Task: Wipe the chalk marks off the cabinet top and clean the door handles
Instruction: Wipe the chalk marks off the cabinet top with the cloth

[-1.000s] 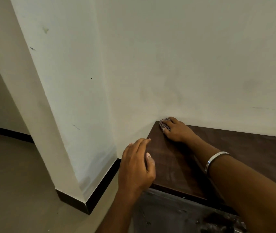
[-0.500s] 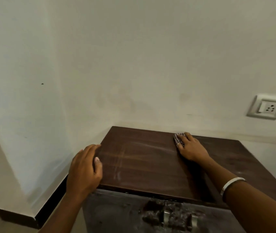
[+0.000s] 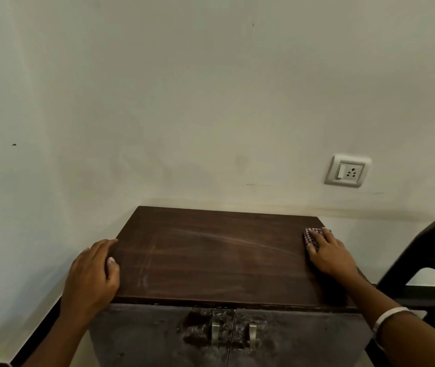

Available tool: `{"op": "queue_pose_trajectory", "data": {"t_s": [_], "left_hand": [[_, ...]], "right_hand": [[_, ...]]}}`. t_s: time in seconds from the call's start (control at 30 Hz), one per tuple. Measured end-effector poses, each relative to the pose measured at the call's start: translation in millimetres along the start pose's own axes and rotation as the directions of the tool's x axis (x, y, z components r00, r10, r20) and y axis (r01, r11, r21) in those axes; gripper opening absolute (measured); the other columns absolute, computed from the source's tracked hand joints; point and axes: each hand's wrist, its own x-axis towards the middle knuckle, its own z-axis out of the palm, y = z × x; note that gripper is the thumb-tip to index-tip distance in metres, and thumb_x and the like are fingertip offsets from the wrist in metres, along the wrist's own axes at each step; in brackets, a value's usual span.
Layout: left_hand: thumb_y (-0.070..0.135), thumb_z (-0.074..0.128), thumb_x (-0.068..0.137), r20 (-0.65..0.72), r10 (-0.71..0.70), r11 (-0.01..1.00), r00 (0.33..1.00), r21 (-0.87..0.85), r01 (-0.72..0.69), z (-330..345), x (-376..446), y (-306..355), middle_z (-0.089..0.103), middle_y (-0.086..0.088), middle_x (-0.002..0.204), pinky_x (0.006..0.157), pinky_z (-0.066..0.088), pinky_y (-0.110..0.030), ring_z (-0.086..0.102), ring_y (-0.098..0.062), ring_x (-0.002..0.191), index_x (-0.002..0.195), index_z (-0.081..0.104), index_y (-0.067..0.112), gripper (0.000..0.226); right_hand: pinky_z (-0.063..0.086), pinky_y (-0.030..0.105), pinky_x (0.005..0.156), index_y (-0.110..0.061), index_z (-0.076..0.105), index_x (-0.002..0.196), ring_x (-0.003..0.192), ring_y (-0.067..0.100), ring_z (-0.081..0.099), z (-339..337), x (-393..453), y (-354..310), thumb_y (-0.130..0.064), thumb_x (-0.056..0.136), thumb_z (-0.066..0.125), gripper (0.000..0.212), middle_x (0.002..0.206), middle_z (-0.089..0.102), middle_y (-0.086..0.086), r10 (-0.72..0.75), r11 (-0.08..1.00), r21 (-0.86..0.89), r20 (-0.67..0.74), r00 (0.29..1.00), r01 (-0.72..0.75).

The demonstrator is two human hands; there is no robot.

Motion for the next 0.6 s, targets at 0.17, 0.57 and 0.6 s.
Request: {"op": "queue_pose_trajectory", "data": {"t_s": [0.17, 0.57, 0.6], "left_hand": [[0.031, 0.034, 0.085, 0.0, -0.001, 1.0, 1.0, -0.02, 0.001, 0, -1, 0, 0.062, -0.012, 0.12, 0.096, 0.047, -0.05, 0.059, -0.032, 0.105, 0.123, 0.056, 0.01, 0.048], [0.033, 0.031, 0.086, -0.006, 0.013, 0.999, 1.0, -0.036, -0.014, -2, -2, 2, 0.063, -0.01, 0.121, 0.099, 0.047, -0.048, 0.06, -0.029, 0.107, 0.123, 0.058, 0.009, 0.052], [0.033, 0.031, 0.086, -0.006, 0.016, 0.999, 1.0, -0.036, -0.016, -3, -2, 2, 0.063, -0.01, 0.121, 0.099, 0.046, -0.048, 0.06, -0.028, 0.107, 0.123, 0.058, 0.009, 0.052]], "right_hand": [[0.019, 0.043, 0.12, -0.028, 0.022, 0.154, 0.147, 0.03, 0.02, 1, -3, -5, -0.043, 0.1, 0.031, 0.056, 0.164, 0.01, 0.006, 0.061, 0.998, -0.003, 0.004, 0.998, -0.061], [0.021, 0.046, 0.119, -0.03, 0.022, 0.153, 0.148, 0.031, 0.017, 38, -14, -164, -0.043, 0.099, 0.034, 0.057, 0.164, 0.009, 0.004, -0.237, 0.971, 0.039, 0.097, 0.967, 0.235], [0.021, 0.046, 0.12, -0.03, 0.022, 0.153, 0.148, 0.03, 0.017, 43, -17, -182, -0.044, 0.099, 0.035, 0.057, 0.164, 0.009, 0.004, -0.277, 0.961, 0.05, 0.104, 0.955, 0.274]]}}
